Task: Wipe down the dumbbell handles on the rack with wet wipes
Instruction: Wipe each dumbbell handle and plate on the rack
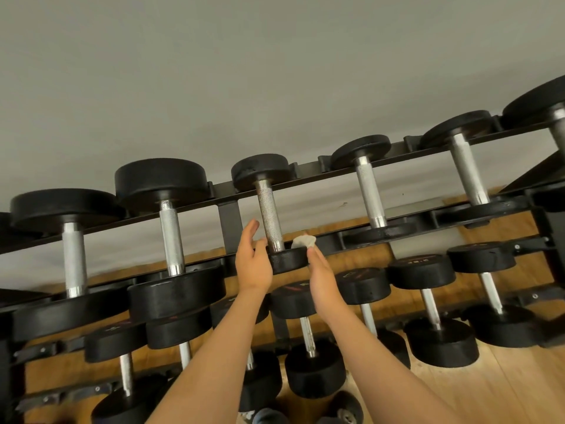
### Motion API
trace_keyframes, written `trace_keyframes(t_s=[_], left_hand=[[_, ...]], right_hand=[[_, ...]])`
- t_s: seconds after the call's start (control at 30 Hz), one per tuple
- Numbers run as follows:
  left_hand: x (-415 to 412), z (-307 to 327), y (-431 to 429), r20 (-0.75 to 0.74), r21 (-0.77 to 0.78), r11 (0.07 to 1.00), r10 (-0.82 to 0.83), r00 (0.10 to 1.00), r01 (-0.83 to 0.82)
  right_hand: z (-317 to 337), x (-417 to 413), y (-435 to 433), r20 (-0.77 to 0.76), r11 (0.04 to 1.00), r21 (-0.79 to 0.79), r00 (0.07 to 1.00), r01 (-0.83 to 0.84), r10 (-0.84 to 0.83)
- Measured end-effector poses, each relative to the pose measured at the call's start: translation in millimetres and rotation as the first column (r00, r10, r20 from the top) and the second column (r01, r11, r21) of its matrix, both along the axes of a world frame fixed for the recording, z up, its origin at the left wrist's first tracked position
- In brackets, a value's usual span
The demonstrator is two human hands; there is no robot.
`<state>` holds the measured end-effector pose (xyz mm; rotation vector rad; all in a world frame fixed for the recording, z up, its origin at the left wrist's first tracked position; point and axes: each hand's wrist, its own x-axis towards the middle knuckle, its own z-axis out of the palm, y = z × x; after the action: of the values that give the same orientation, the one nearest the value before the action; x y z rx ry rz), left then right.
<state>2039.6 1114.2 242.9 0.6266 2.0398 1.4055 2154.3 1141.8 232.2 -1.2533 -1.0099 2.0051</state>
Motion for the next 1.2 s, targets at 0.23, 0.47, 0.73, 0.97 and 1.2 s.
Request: trace_keyframes(t_s=[0.23, 0.47, 0.73, 0.97, 1.2], left_hand=[[-3.2, -3.0, 1.1, -0.039, -0.050, 0.999, -0.010, 0.999, 0.008], [-3.1, -2.6, 0.5, -0.054, -0.056, 0.998, -0.017, 0.998, 0.014], [-3.5, 0.4, -0.3, -0.069, -0.037, 0.999, -0.028, 0.997, 0.025], [-5.4, -4.1, -0.5, -0.079, -0.025, 0.999, -0.035, 0.996, 0.033], [-3.8, -5.8, -0.5, -0.108, -0.008, 1.000, 0.015, 0.994, -0.016]], right_hand=[[-6.7, -8.8, -1.5, 0.414, 0.970, 0.216, 0.890, 0.110, -0.193], [4.6, -4.3, -16.5, 0.292, 0.951, 0.303, 0.943, 0.069, -0.161], [10.8, -3.7, -14.9, 0.201, 0.994, 0.101, 0.980, -0.033, 0.012], [13.0, -5.6, -25.3, 0.107, 0.995, 0.090, 0.994, -0.039, 0.029], [10.7, -15.3, -44.8, 0.303, 0.943, 0.322, 0.934, 0.085, -0.188]])
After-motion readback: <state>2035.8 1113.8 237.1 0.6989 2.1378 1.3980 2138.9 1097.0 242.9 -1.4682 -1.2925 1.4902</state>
